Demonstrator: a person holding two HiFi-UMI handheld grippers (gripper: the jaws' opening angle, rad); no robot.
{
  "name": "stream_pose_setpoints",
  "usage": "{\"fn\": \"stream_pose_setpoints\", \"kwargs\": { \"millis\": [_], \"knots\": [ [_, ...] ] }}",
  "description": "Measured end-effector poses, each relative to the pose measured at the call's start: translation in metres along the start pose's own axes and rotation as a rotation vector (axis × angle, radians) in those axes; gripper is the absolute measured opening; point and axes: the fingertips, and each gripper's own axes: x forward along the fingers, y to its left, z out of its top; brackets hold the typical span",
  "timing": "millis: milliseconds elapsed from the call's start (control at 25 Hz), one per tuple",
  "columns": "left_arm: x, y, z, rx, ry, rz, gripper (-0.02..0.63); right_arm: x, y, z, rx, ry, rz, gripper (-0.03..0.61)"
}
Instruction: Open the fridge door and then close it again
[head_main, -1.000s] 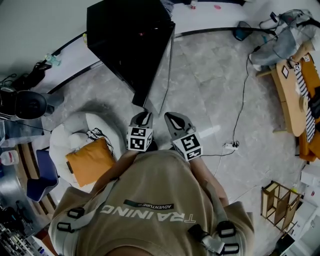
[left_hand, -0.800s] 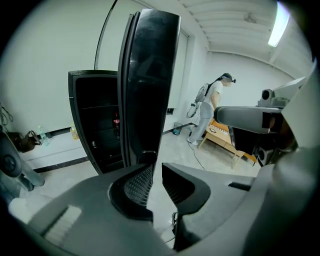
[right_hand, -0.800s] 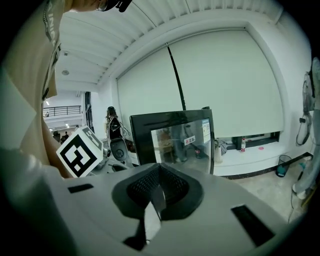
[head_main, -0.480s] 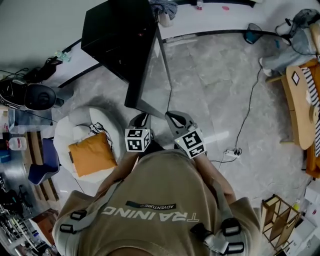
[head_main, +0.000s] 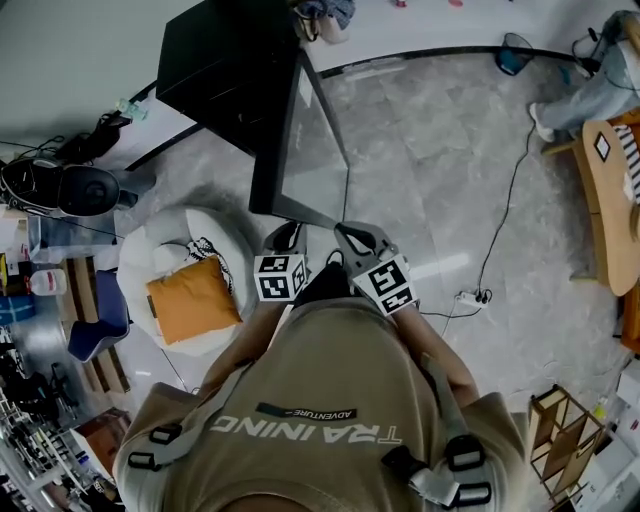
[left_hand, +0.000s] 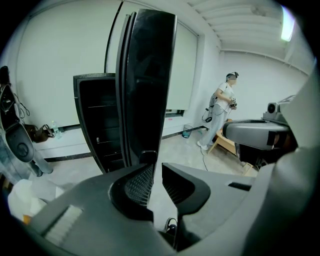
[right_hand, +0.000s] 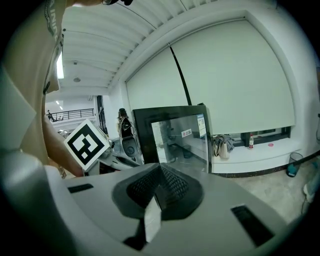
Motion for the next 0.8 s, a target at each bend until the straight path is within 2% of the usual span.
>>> {"fn": "stream_pose_setpoints", "kwargs": {
  "millis": [160,320,480,800],
  "knots": [
    [0.000,0.002,-0.002,-0.030,-0.001,-0.001,0.048,0.003,0.001,-0.005,0.013,0.026,-0.005,-0.005],
    [0.000,0.000,0.000,-0.030,-0.013,-0.038,0.048,0.011,-0.006,-0.007,0.004,0.064,-0.023,-0.005],
    [0.001,-0.006,-0.001,0.023,0.009,-0.093,0.048,0.026,-0.016,0.007,-0.011,0.079,-0.055,-0.005],
    [-0.001,-0.006,0.000,-0.011,-0.005,-0.174,0.048,0.048,-0.014,0.029,-0.066,0.084,-0.057,-0.005]
  ]
}}
